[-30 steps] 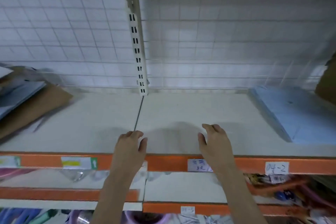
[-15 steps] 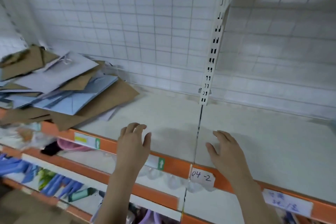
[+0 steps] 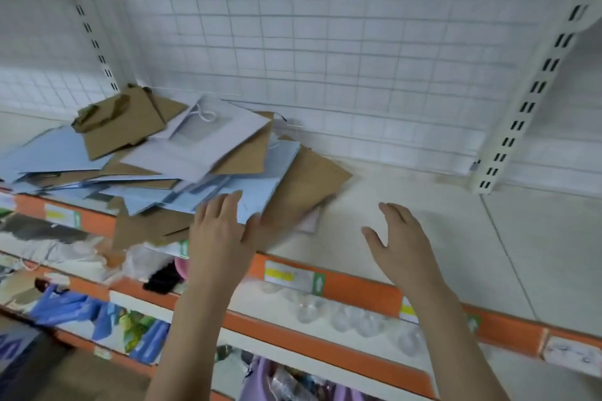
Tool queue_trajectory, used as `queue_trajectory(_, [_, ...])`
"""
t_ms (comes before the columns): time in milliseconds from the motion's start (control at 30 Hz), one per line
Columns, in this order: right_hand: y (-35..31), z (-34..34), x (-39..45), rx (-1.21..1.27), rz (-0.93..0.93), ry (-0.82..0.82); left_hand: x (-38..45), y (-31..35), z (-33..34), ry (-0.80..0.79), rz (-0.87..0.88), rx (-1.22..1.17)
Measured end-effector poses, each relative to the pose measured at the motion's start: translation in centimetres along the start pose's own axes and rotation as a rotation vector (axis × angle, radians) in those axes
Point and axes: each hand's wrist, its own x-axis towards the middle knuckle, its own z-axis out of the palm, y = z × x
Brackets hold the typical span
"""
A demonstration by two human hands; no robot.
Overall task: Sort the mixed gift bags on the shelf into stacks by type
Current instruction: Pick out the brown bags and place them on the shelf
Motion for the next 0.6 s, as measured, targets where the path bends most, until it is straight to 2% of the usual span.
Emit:
queue_trajectory(133, [-7.4, 3.7, 0.0, 0.036, -0.08, -0.051, 1.8, -6.1, -3.0, 0.011, -0.046, 0.022])
queue_trajectory(200, [-10.0, 4.7, 0.5, 0.032, -0.121, -0.088, 2.7, -8.7, -3.9, -0.035, -0.112, 0.01])
queue_trajectory(333, [-12.6, 4.9, 2.4, 0.011, -0.14, -0.12, 3.6, -12.0, -3.9, -0.064, -0.131, -0.001])
queue_trajectory(600, [-15.6, 5.0, 7.0, -0.024, -0.213, -0.094, 6.9, -13.4, -2.5, -0.07, -0.137, -0.031])
